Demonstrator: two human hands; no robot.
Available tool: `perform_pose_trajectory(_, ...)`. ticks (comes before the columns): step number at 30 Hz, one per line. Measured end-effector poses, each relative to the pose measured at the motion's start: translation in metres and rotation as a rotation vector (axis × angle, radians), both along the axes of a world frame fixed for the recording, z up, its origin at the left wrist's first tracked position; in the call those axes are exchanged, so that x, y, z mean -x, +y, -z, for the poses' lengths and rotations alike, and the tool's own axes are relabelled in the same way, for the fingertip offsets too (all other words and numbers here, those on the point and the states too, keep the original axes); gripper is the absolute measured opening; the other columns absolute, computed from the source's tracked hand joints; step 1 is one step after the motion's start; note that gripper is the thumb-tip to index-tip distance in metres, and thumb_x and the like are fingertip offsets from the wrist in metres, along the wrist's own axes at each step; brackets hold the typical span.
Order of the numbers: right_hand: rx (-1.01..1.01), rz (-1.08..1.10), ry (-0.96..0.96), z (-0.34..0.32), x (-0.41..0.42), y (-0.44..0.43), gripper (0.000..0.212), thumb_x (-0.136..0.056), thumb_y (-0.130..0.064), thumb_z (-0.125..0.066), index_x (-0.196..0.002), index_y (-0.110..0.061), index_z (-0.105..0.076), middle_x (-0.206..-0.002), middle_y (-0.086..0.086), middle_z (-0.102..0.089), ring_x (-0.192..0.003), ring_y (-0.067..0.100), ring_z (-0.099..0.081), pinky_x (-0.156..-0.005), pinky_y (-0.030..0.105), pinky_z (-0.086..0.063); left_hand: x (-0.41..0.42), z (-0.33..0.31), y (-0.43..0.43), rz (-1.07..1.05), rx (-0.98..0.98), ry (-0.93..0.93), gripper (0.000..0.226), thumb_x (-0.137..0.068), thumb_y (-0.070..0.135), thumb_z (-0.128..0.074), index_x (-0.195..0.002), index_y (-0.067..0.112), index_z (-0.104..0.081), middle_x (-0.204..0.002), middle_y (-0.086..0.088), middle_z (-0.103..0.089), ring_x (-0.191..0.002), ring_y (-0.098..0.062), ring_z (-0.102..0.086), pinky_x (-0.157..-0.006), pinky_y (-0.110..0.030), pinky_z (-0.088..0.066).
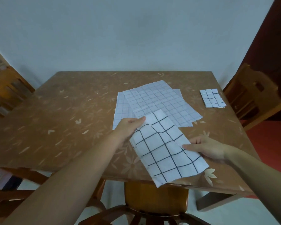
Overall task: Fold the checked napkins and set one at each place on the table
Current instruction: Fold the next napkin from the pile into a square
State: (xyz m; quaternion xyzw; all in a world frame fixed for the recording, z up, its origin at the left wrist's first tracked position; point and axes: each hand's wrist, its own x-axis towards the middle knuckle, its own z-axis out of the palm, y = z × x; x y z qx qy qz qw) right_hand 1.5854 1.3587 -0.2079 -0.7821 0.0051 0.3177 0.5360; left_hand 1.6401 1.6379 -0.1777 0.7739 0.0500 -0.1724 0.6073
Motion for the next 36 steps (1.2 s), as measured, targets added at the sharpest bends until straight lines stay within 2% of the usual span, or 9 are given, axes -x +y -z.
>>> perform_pose_trajectory(7, -0.293, 0.351, 0.023, 0.007, -0.002, 0.008, 0.033, -0.097, -0.026, -0.053, -0.104, 0.003, -0.068, -0.099, 0.019, -0.073, -0.082, 0.024, -0.071, -0.065, 0.023, -0.054, 0.000, 0.014, -0.006, -0.157, 0.741, 0.365, 0.071, -0.089, 0.072, -0.037, -0.121, 0.017, -0.067, -0.120, -0.012, -0.069, -0.110, -0.033, -0.065, -0.088, -0.050, -0.050)
perform_pose_trajectory(10, -0.194, 0.434, -0.102, 0.006, 0.002, 0.020, 0.037, -0.102, -0.021, -0.046, -0.072, -0.005, -0.061, -0.063, 0.001, -0.068, -0.061, -0.002, -0.064, -0.084, 0.015, -0.038, 0.003, 0.028, -0.023, -0.062, 0.555, 0.355, 0.047, -0.095, 0.054, -0.050, -0.122, 0.019, -0.065, -0.116, -0.009, -0.071, -0.107, -0.028, -0.067, -0.086, -0.047, -0.055)
perform_pose_trajectory(13, -0.022, 0.447, -0.233, 0.014, 0.007, 0.024, 0.048, -0.103, -0.028, -0.042, -0.061, -0.005, -0.042, -0.052, 0.007, -0.050, -0.069, 0.027, -0.061, -0.107, 0.035, -0.021, 0.004, 0.045, -0.037, -0.088, 0.289, 0.245, 0.032, -0.094, 0.020, -0.064, -0.125, 0.015, -0.061, -0.114, -0.008, -0.071, -0.097, -0.023, -0.069, -0.077, -0.037, -0.057)
perform_pose_trajectory(15, 0.053, 0.489, -0.309, 0.024, 0.007, 0.024, 0.046, -0.102, -0.033, -0.041, -0.063, -0.008, -0.035, -0.056, 0.009, -0.037, -0.064, 0.031, -0.049, -0.094, 0.047, -0.040, 0.002, 0.050, -0.040, -0.123, 0.275, 0.164, 0.035, -0.093, 0.014, -0.063, -0.128, 0.016, -0.058, -0.121, -0.008, -0.068, -0.101, -0.022, -0.067, -0.083, -0.038, -0.056)
perform_pose_trajectory(17, 0.056, 0.574, -0.382, 0.027, 0.010, 0.025, 0.045, -0.102, -0.035, -0.039, -0.064, -0.011, -0.034, -0.055, 0.002, -0.032, -0.056, 0.019, -0.036, -0.061, 0.033, -0.040, 0.001, 0.050, -0.040, -0.115, 0.335, 0.120, 0.037, -0.092, 0.023, -0.066, -0.128, 0.023, -0.057, -0.123, -0.001, -0.067, -0.109, -0.022, -0.065, -0.094, -0.045, -0.052)
perform_pose_trajectory(22, 0.038, 0.597, -0.256, 0.040, 0.015, 0.024, 0.046, -0.102, -0.039, -0.038, -0.070, -0.007, -0.046, -0.058, 0.006, -0.043, -0.054, 0.018, -0.042, -0.051, 0.026, -0.038, 0.008, 0.063, -0.044, 0.040, 0.209, 0.166, 0.020, -0.093, 0.020, -0.065, -0.113, 0.024, -0.063, -0.116, 0.003, -0.069, -0.101, -0.013, -0.066, -0.082, -0.030, -0.054)
perform_pose_trajectory(26, -0.093, 0.526, 0.052, 0.050, 0.019, 0.014, 0.033, -0.097, -0.035, -0.055, -0.099, -0.008, -0.073, -0.089, 0.008, -0.076, -0.080, 0.022, -0.072, -0.076, 0.033, -0.054, 0.013, 0.068, -0.037, 0.062, 0.115, 0.196, 0.017, -0.094, 0.015, -0.063, -0.111, 0.018, -0.066, -0.101, 0.007, -0.070, -0.087, -0.006, -0.066, -0.064, -0.018, -0.051)
perform_pose_trajectory(29, -0.154, 0.590, 0.125, 0.055, 0.016, 0.013, 0.025, -0.094, -0.023, -0.060, -0.111, -0.006, -0.067, -0.094, 0.013, -0.076, -0.079, 0.023, -0.071, -0.069, 0.032, -0.055, 0.014, 0.070, -0.029, 0.120, 0.089, 0.267, 0.015, -0.093, 0.015, -0.064, -0.108, 0.017, -0.069, -0.105, 0.003, -0.073, -0.093, -0.011, -0.069, -0.072, -0.022, -0.053)
perform_pose_trajectory(36, -0.312, 0.527, 0.235, 0.051, 0.005, 0.015, 0.043, -0.093, -0.038, -0.059, -0.133, -0.031, -0.044, -0.130, 0.004, -0.057, -0.118, 0.027, -0.056, -0.099, 0.044, -0.047, 0.011, 0.066, -0.016, 0.194, 0.127, 0.303, 0.020, -0.093, 0.017, -0.063, -0.111, 0.023, -0.068, -0.111, 0.007, -0.073, -0.102, -0.009, -0.067, -0.083, -0.026, -0.050)
